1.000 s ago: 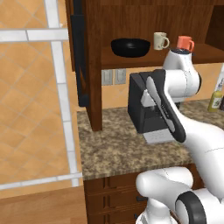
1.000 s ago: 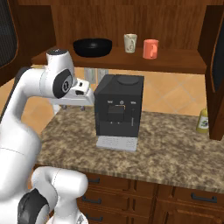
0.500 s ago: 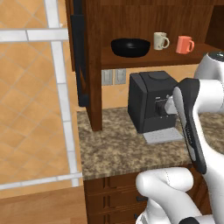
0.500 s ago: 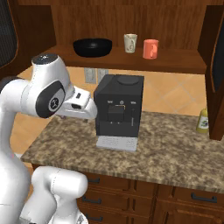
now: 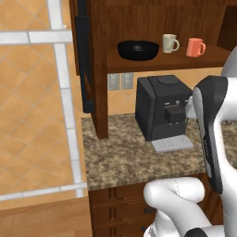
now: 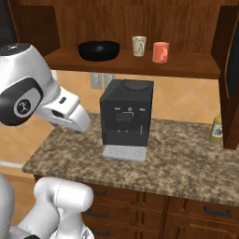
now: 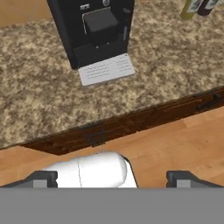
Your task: Gather all objects into one cabinet and sort the glasses and bowls to opposite sides.
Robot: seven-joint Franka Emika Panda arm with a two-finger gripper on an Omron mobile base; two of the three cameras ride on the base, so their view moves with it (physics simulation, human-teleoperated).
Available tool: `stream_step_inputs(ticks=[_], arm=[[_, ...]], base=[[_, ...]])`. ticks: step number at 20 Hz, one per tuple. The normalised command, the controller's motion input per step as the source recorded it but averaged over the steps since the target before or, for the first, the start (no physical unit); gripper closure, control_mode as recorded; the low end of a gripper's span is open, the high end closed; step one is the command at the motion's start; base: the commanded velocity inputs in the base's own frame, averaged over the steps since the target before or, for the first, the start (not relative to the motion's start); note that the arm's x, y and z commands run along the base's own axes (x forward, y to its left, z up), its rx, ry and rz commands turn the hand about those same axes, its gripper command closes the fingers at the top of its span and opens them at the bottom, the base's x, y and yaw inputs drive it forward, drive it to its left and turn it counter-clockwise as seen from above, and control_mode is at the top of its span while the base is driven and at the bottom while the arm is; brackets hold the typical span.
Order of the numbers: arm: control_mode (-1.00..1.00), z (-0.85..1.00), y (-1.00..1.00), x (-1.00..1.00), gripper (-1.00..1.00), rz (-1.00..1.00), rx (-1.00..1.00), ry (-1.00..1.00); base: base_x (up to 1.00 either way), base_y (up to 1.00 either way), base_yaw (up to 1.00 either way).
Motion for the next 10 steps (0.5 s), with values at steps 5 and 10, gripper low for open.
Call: stream_step_inputs(ticks=[5,10], arm=[[-1.0,0.02,0.0,-0.68,-1.0,-0.16,0.01,0.0],[-1.0,0.0,0.0,-0.27,-1.0,-0.07,0.0,-0.06]], base=[[0.0,0.0,0.0],[0.0,0.0,0.0]])
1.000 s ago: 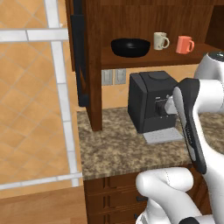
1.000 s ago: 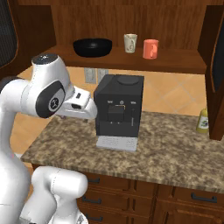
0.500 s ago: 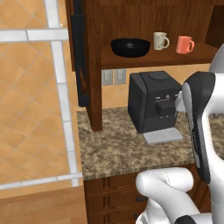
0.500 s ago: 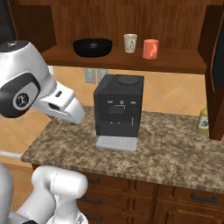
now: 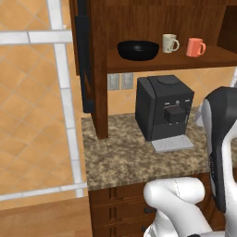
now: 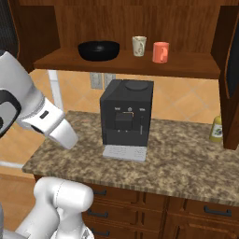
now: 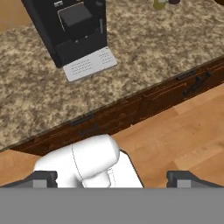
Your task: Gather all objects into one cabinet and sort the glasses and bowls to opposite sides.
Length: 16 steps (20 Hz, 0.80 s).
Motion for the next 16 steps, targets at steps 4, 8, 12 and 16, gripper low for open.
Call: stream_step_inputs(ticks=[4,8,12,16], arm=[[-1.0,0.0,-0.04,0.0,-1.0,0.02,0.0,-0.04],[-1.0,0.0,-0.18,0.0,-1.0,0.2,0.0,0.0],[-1.0,0.0,-0.04,0.0,-1.0,0.25,0.0,0.0],[-1.0,-0.13,0.1,0.0,-1.0,0.13,-0.03,0.0]], base=[[0.0,0.0,0.0],[0.0,0.0,0.0],[0.0,0.0,0.0],[0.0,0.0,0.0]])
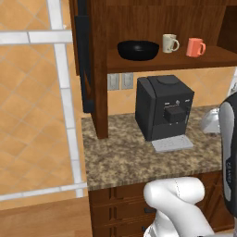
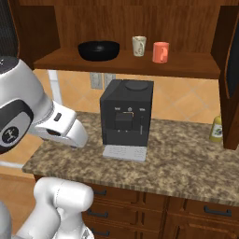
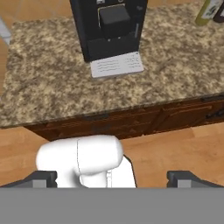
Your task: Gather all objects into one cabinet and sort the glasses and bowls to opposite sides.
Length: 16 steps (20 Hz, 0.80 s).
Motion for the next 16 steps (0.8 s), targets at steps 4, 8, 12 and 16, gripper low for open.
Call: stream_step_inputs(ticks=[4,8,12,16], arm=[[-1.0,-0.02,0.23,0.0,-1.0,0.01,0.0,0.0],[1.0,0.0,0.09,0.0,-1.0,0.0,0.0,0.0],[1.0,0.0,0.0,0.0,-1.0,0.0,0.0,0.0],[1.0,0.0,0.0,0.0,-1.0,0.0,0.0,0.0]], base=[[0.0,0.0,0.0],[0.0,0.02,0.0],[-0.25,-0.03,0.0],[-0.99,-0.35,-0.13]])
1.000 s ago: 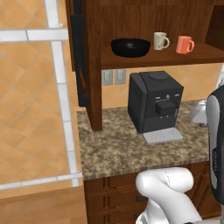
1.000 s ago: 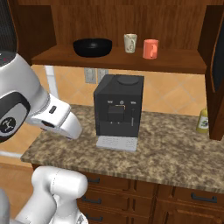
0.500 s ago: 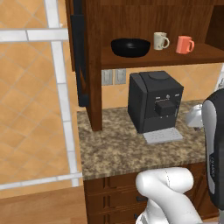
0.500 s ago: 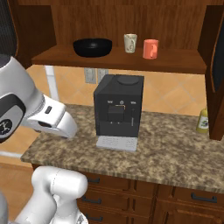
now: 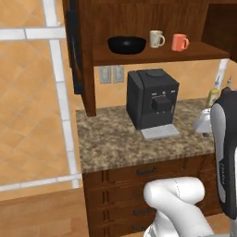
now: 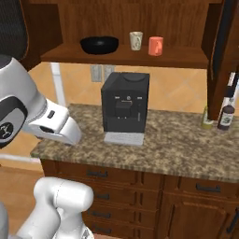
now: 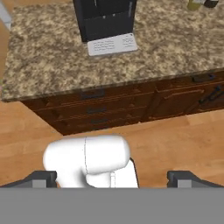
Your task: Gather all objects into one cabinet and sort the glasses and bowls to opposite sides.
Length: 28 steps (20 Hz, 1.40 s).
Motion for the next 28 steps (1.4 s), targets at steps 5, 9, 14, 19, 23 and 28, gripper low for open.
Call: stream_step_inputs(ticks=[5,9,14,19,23,28], arm=[[1.0,0.0,0.0,0.0,-1.0,0.0,0.0,0.0],[1.0,0.0,0.0,0.0,-1.0,0.0,0.0,0.0],[1.0,0.0,0.0,0.0,-1.0,0.0,0.0,0.0],[1.0,0.0,0.0,0.0,-1.0,0.0,0.0,0.0],[1.0,0.0,0.0,0.0,-1.0,0.0,0.0,0.0],[1.0,0.0,0.0,0.0,-1.0,0.0,0.0,0.0]], base=[[-0.88,-0.04,-0.47],[-0.47,-0.17,-0.69],[-0.1,-0.35,-0.52],[0.14,-0.79,-0.11],[0.29,-0.99,0.0],[0.62,-0.96,0.15]])
